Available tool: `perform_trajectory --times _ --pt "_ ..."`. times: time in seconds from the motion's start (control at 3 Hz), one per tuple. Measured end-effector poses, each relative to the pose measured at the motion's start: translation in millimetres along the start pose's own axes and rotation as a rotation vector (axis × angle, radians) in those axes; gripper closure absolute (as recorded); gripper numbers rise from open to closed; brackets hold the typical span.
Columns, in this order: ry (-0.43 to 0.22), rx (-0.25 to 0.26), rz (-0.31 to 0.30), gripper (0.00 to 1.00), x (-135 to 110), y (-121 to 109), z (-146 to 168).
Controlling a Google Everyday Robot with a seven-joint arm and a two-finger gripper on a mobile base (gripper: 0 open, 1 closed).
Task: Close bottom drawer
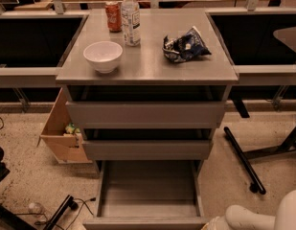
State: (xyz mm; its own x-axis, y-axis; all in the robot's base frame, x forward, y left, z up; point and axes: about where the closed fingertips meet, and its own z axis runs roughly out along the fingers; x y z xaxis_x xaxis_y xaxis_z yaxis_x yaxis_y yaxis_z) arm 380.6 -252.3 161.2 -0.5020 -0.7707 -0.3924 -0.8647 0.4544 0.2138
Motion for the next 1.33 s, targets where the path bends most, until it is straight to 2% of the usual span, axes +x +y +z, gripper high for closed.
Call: perform_trajectory --times 0.33,0.67,1.0,1.33 --pt "-0.076 0.059 -0.017 1.00 0.5 -13.3 23.9" --pt "-0.197 0.123 -0.040 1.00 -19.7 -14.7 30.8" --pt "-0.314 0.160 -0.068 1.00 -50.2 -12.9 32.4" --pt "-0.405 0.201 -0.108 1.00 -84.8 -24.0 28.9"
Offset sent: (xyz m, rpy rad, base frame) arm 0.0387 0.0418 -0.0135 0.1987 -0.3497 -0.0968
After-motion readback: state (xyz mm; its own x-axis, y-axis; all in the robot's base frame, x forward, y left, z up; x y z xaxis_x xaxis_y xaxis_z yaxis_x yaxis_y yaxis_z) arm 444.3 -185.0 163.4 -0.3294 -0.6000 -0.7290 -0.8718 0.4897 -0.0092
